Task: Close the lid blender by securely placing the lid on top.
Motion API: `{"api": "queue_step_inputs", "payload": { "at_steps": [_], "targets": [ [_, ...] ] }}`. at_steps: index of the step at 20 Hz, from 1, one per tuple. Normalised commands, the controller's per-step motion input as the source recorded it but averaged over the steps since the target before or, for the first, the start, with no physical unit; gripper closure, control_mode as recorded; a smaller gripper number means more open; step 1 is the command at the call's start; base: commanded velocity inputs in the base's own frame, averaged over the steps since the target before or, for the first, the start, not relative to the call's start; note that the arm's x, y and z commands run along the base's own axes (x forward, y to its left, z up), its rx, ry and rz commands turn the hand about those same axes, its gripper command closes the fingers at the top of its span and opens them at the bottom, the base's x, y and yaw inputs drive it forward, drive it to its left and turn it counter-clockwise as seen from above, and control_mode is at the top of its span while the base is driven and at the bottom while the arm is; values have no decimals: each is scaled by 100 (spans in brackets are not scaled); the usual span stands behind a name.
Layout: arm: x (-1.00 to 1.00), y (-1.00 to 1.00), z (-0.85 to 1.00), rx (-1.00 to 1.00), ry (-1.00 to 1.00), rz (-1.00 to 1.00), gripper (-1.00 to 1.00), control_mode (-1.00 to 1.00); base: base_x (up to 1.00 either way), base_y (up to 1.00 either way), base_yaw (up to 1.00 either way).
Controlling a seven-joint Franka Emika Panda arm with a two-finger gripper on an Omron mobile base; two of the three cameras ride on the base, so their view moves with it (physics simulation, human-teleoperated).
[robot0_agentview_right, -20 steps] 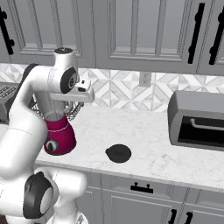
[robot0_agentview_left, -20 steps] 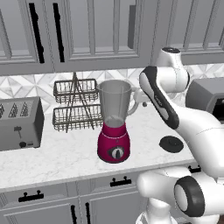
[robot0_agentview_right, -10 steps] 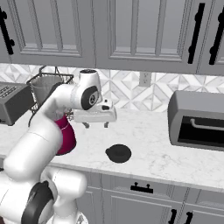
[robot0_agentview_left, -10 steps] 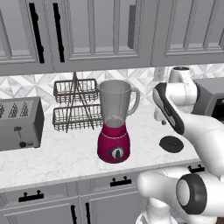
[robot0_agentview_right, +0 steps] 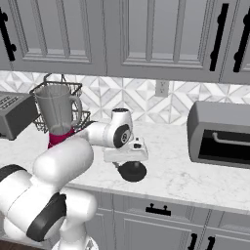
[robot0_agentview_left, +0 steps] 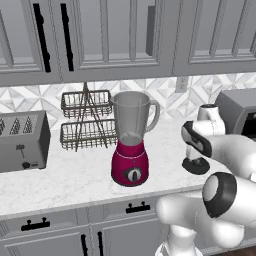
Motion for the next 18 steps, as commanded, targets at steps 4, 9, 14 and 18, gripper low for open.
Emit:
{"api": "queue_step_inputs", "payload": {
  "at_steps": [4, 9, 14, 18],
  "targets": [
    [36, -9, -63, 11, 1, 0, -100, -100, 0, 0, 0],
    [28, -4, -31, 11, -1, 0, -100, -100, 0, 0, 0],
    [35, -8, -13, 5, -6, 0, -100, -100, 0, 0, 0],
    [31, -5, -16, 1, -8, 0, -100, -100, 0, 0, 0]
  ]
}}
